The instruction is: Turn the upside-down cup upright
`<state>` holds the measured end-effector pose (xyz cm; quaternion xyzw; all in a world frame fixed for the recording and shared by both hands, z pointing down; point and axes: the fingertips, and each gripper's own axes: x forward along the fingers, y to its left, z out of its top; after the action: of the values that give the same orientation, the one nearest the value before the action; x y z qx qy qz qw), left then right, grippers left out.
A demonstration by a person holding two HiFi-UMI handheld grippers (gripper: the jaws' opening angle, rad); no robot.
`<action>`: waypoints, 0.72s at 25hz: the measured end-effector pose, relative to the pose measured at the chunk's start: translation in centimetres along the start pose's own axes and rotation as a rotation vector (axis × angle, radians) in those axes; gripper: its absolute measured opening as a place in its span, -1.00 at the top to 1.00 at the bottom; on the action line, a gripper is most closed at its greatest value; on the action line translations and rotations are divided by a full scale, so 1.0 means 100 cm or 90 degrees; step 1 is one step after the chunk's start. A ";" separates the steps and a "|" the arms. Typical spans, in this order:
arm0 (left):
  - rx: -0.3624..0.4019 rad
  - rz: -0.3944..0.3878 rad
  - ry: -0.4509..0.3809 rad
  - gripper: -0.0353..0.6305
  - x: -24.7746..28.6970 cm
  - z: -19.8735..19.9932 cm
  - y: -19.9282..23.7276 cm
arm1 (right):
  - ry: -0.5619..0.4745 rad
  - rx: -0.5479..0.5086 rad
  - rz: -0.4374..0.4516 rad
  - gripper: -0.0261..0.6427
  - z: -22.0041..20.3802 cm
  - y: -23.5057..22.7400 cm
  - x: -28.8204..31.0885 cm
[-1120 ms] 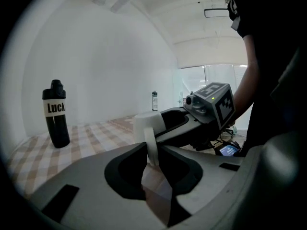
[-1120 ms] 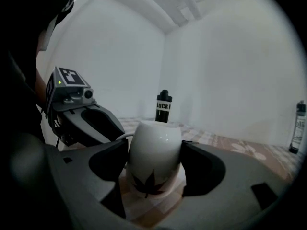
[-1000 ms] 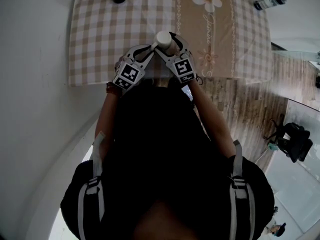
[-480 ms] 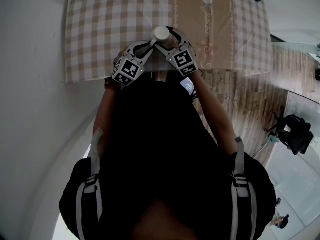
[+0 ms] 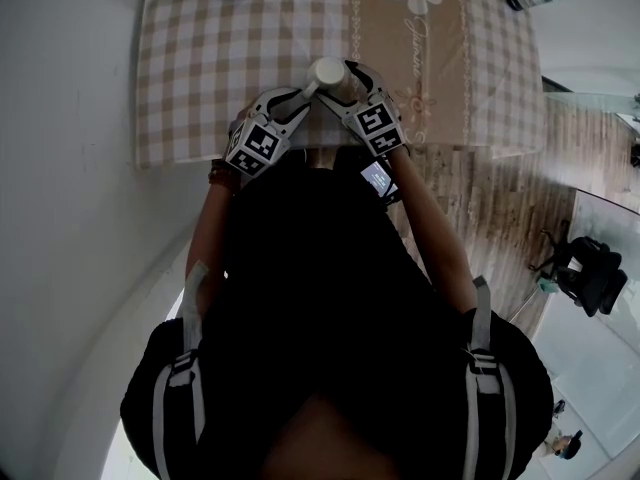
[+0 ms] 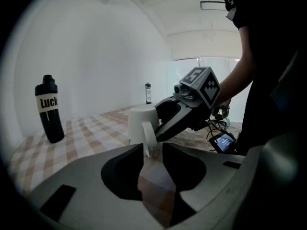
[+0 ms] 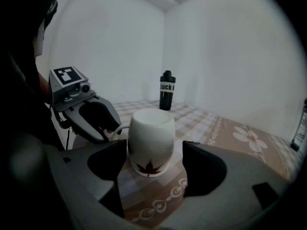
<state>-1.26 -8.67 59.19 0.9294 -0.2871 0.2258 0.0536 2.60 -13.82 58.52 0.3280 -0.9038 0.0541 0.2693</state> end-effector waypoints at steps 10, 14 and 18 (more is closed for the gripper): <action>-0.076 0.089 -0.132 0.50 -0.048 0.052 0.041 | -0.088 0.069 -0.051 -0.15 0.020 -0.023 -0.046; -0.110 0.166 -0.197 0.65 -0.064 0.086 0.071 | -0.149 0.069 -0.082 -0.09 0.055 -0.032 -0.063; -0.112 0.210 -0.229 0.77 -0.068 0.112 0.084 | -0.204 0.052 -0.102 -0.09 0.092 -0.037 -0.080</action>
<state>-6.58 -14.70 45.86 0.8868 -0.4586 0.0365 0.0445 5.84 -14.70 46.27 0.4138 -0.9033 0.0161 0.1122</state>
